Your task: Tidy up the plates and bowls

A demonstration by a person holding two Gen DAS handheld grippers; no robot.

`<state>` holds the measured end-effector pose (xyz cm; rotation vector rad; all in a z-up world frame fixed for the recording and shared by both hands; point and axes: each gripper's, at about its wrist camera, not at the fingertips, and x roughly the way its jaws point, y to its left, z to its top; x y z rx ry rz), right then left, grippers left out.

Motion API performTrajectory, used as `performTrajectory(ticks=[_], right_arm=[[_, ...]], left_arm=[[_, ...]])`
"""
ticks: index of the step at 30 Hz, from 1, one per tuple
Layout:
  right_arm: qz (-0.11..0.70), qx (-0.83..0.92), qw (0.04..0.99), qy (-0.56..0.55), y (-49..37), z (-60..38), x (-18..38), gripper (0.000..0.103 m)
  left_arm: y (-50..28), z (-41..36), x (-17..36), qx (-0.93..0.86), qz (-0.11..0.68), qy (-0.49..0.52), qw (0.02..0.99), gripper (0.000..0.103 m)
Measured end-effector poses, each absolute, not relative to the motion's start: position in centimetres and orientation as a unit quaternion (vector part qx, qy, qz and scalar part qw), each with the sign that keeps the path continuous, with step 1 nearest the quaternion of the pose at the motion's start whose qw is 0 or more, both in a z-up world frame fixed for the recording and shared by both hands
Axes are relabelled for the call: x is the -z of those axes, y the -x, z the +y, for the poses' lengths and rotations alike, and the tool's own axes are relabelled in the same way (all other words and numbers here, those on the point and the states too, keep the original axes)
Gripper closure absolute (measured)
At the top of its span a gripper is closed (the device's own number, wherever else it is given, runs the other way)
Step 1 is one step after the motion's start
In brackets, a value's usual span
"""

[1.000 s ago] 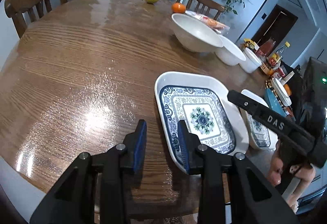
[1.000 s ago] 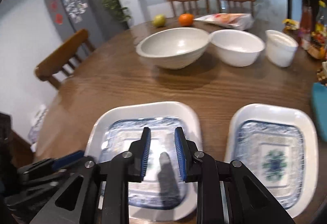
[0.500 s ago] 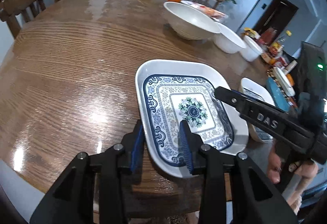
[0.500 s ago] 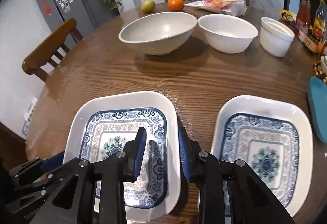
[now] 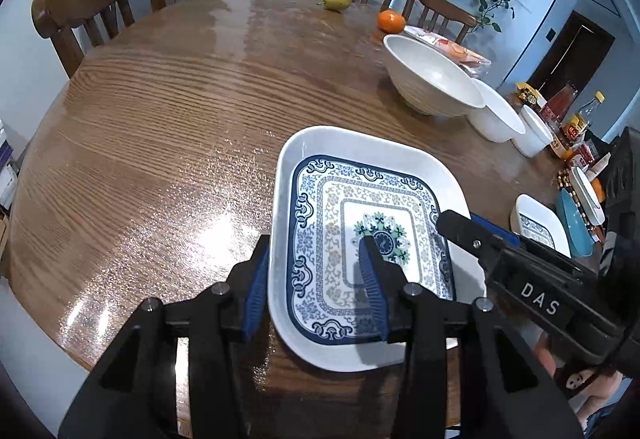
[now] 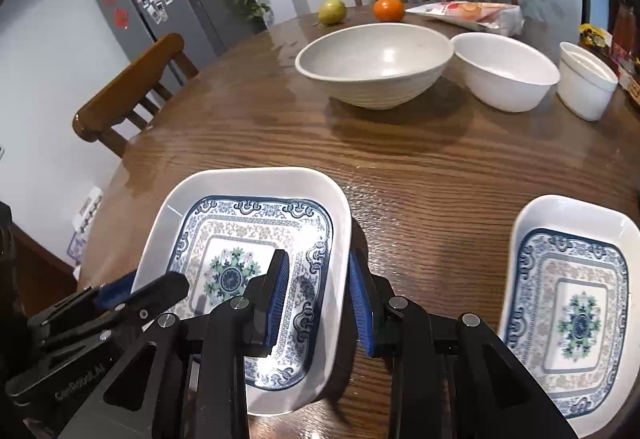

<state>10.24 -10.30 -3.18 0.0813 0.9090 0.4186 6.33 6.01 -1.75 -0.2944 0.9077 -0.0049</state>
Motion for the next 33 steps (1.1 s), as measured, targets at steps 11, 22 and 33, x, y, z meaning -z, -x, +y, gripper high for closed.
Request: performTrajectory(ticks=[11,22,33], right_arm=[[0.410,-0.169,0.896,-0.035,-8.8,-11.9,2.0,0.054],[0.317,-0.087,0.939,-0.103,-3.9,-22.2,-2.6,0.025],[0.322,-0.024,0.934,-0.155,-4.6,-29.6,0.6,0.025]], left_arm=[[-5.0,7.1,0.3,-0.052,0.395,0.161,0.903,0.044],[-4.2,-1.2,-3.6,0.107,0.365,0.117,0.917,0.033],[-6.5,-9.2,-0.4,0.180,0.421,0.069,0.886,0.041]])
